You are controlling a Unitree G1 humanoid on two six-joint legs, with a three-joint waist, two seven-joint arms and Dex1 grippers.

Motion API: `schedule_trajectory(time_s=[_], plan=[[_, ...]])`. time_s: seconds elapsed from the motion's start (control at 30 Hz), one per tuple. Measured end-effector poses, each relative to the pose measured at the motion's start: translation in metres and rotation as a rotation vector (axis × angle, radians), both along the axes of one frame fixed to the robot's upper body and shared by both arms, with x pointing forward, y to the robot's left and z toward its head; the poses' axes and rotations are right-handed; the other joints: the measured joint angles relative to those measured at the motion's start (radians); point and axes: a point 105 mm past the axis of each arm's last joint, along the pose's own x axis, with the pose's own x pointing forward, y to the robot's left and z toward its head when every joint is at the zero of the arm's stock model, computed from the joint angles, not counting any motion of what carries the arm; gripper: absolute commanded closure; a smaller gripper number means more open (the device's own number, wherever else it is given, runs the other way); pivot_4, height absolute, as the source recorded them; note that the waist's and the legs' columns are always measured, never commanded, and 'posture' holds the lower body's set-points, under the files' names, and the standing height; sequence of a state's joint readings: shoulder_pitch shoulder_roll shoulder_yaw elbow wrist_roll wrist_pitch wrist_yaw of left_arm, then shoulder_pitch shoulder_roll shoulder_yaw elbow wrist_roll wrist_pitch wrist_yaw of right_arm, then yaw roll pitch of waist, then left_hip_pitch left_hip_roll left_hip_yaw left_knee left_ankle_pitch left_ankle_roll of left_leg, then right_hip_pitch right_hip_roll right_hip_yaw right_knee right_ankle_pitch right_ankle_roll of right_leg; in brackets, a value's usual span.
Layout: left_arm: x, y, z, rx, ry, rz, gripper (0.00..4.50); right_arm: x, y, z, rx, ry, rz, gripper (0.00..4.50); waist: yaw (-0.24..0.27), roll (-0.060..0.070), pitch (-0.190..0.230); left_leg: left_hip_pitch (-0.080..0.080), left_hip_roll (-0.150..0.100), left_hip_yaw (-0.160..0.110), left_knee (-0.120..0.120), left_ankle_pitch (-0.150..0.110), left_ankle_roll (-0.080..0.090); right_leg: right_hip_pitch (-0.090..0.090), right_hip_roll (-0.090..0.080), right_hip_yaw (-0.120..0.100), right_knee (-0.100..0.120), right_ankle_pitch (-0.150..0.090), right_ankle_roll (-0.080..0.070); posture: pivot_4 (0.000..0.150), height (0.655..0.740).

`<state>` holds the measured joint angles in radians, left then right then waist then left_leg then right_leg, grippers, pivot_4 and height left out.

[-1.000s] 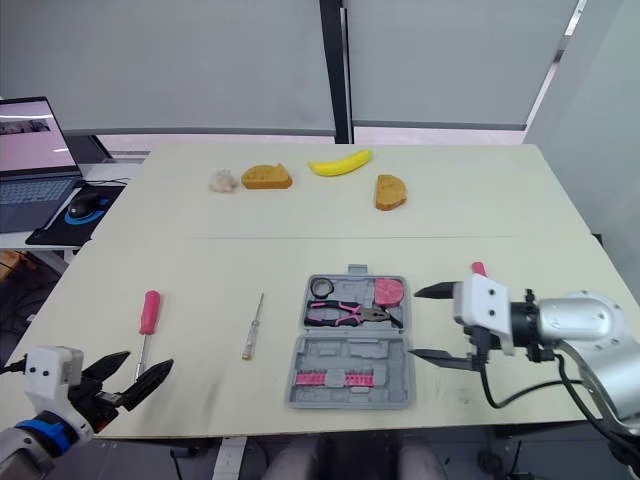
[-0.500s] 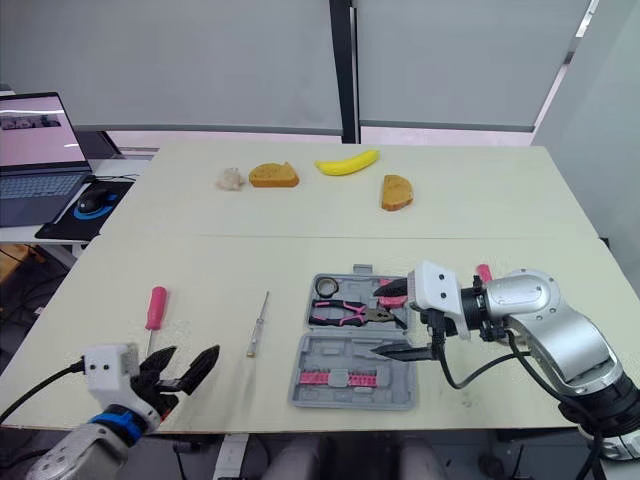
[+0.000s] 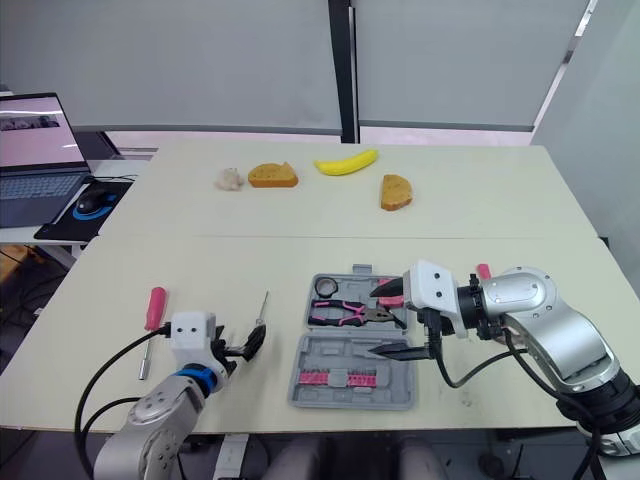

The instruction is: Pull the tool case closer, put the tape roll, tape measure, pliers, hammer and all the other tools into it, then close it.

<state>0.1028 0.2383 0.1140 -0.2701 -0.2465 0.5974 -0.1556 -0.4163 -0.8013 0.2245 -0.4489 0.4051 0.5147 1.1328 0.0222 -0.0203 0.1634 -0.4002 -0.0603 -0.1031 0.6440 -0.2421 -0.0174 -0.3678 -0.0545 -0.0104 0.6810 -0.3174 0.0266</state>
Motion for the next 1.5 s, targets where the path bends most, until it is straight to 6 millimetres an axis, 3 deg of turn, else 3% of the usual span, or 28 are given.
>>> schedule_trajectory(time_s=[0.33,0.5,0.87,1.23,1.37,1.5], plan=[[0.016,-0.009,-0.009,0.062,0.007,-0.022,0.00,-0.001,0.002,-0.004,-0.010,0.012,0.002,0.01,0.000,0.000,0.000,0.000,0.000,0.000,0.000,0.000,0.000,0.000,0.000,0.000,0.000,0.000,0.000,0.150,0.7361],[0.015,-0.010,-0.010,0.067,0.016,-0.034,1.06,0.000,0.003,-0.004,-0.004,0.022,-0.002,0.00,0.000,0.001,0.000,0.000,0.000,0.000,0.000,0.000,0.000,0.000,0.000,0.000,0.000,0.000,0.000,0.150,0.7361],[0.013,-0.015,-0.012,0.053,0.024,-0.086,4.26,0.001,0.003,-0.004,-0.001,0.020,-0.012,0.00,0.001,0.002,-0.001,0.000,-0.001,0.000,0.000,0.000,0.000,0.000,-0.001,0.000,0.000,0.000,0.000,0.150,0.7361],[0.012,-0.009,-0.004,0.073,-0.054,-0.124,4.27,-0.005,0.004,-0.005,-0.003,0.016,-0.018,0.00,0.001,0.001,-0.001,-0.001,0.000,-0.001,0.000,0.000,0.000,0.000,-0.001,0.000,0.000,0.000,0.000,0.150,0.7361],[0.016,-0.002,0.029,0.131,-0.179,-0.239,4.27,-0.009,0.001,-0.003,0.005,0.012,-0.052,0.00,0.001,0.001,0.000,-0.001,0.000,-0.001,0.000,0.000,0.000,-0.001,0.000,0.000,0.000,0.000,0.000,0.150,0.7361],[0.019,-0.014,0.068,0.225,-0.289,-0.530,4.27,-0.016,-0.004,-0.003,0.018,0.021,-0.108,0.00,0.003,0.002,0.000,-0.001,-0.001,-0.001,0.000,0.000,0.000,-0.001,-0.001,0.000,-0.001,0.000,0.000,0.150,0.7361]])
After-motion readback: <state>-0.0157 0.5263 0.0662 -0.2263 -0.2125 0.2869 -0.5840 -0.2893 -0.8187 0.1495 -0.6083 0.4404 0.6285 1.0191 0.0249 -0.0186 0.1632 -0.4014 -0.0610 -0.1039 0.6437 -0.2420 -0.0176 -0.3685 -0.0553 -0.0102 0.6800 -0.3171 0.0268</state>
